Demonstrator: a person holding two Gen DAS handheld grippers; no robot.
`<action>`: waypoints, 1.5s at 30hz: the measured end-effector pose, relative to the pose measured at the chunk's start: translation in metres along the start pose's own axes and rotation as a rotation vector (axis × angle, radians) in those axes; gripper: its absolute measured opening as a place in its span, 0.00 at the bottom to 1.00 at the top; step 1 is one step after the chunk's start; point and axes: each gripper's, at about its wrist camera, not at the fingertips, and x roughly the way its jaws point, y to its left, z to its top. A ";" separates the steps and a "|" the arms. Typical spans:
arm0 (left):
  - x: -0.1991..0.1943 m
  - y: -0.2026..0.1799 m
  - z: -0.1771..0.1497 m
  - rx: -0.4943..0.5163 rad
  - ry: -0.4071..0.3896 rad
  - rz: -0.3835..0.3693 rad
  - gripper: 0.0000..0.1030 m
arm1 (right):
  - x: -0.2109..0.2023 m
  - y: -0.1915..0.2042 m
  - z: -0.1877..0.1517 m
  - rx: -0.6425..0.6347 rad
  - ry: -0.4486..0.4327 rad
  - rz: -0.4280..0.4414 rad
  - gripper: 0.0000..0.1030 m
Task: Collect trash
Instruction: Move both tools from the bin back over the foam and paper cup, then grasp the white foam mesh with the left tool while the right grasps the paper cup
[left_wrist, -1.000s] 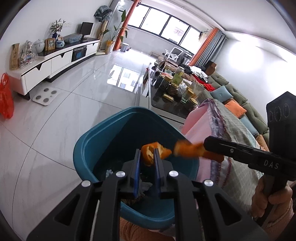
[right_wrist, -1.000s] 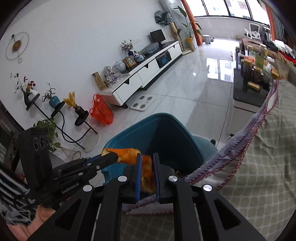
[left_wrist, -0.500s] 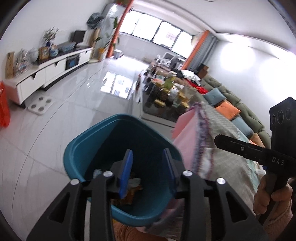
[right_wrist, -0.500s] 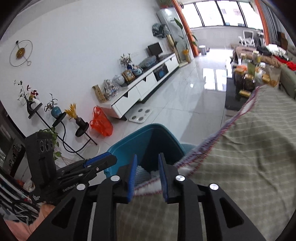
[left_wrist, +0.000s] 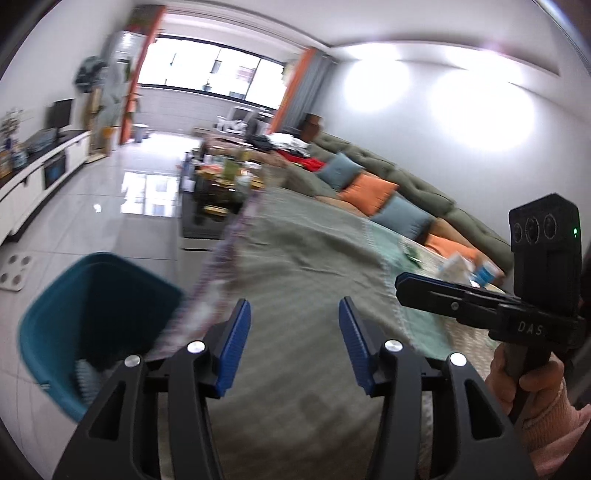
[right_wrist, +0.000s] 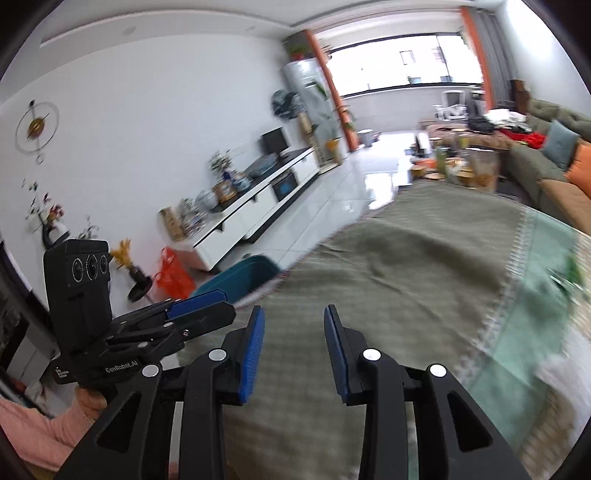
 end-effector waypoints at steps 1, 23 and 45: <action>0.005 -0.008 -0.001 0.010 0.006 -0.016 0.51 | -0.009 -0.005 -0.004 0.014 -0.009 -0.015 0.33; 0.103 -0.157 -0.022 0.172 0.232 -0.365 0.57 | -0.158 -0.133 -0.066 0.299 -0.197 -0.348 0.39; 0.203 -0.203 -0.013 0.059 0.451 -0.471 0.32 | -0.155 -0.235 -0.083 0.624 -0.224 -0.253 0.53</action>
